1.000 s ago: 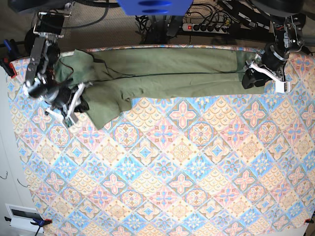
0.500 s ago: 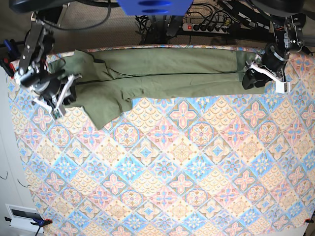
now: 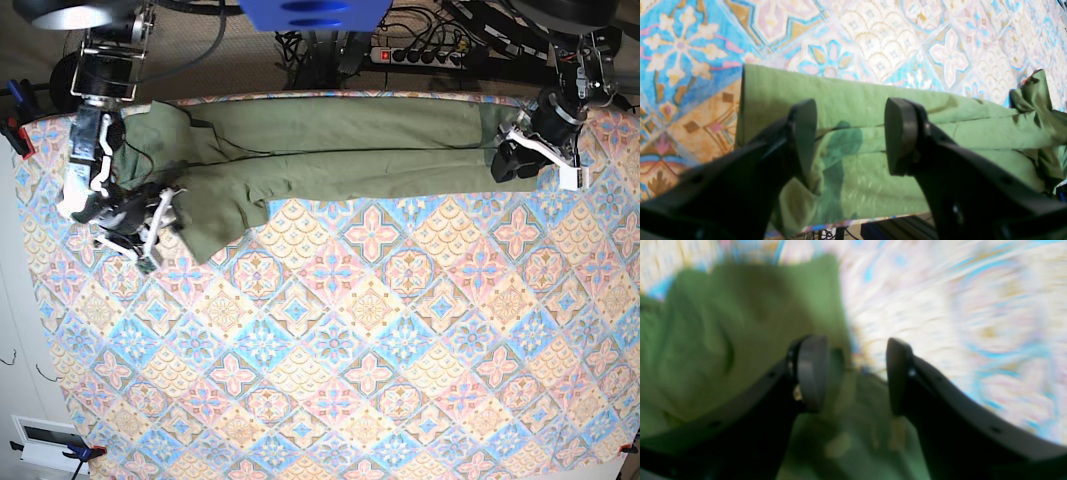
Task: Layout the t-shirt on the table in an organized manner, then fold the t-shirt properly
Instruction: 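Grasp the folded shirt end with the right gripper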
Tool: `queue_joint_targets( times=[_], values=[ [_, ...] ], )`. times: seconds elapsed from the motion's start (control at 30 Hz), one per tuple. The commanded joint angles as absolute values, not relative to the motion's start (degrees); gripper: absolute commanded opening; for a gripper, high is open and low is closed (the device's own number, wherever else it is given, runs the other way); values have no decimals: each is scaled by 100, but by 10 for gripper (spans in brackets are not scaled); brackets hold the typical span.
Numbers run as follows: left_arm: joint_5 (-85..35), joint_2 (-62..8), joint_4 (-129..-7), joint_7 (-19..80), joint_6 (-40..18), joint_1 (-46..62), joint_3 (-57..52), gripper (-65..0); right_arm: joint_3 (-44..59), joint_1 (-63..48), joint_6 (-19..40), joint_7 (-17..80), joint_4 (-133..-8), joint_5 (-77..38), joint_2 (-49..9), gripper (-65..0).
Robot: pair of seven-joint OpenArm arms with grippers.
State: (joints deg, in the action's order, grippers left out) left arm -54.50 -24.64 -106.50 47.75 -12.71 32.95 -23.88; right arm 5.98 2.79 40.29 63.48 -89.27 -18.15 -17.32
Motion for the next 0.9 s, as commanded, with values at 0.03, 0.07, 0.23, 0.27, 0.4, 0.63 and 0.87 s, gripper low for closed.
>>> queue_joint_targets(
  times=[0.03,0.07,0.23,0.27,0.4,0.63,0.87],
  values=[
    [-5525,-2536,-10730,4673,-1305,3301,-2440,-346,374,752,4000,6009,-8787,-1851,-1833,-334],
    [-5525,-2536,-10730,4673,-1305,3301,-2440,-346,295,813,4000,5974,-8690,-1851,-1833,-330],
    [-5525,-2536,-10730,4673,-1305,3301,-2440,-346,171,857,4000,5596,-7943,-1851,-1833,-326],
    [-5525,-2536,-10730,4673,-1305,3301,-2440,-346,171,884,4000,5525,-7732,-1851,-1824,-325],
    [-5525,-2536,-10730,4673,-1305,3301,-2440,-346,163,1174,4000,5376,-7196,-1842,-1824,-325],
    [-5525,-2545,-10721,4673,-1305,3266,-2440,-346,154,1156,4000,5332,-7055,-1842,-1824,-328],
    [-5516,-2545,-10677,4673,-1305,3160,-2440,-346,-409,1077,4000,5341,-7116,-1868,-1833,-422]
  ],
)
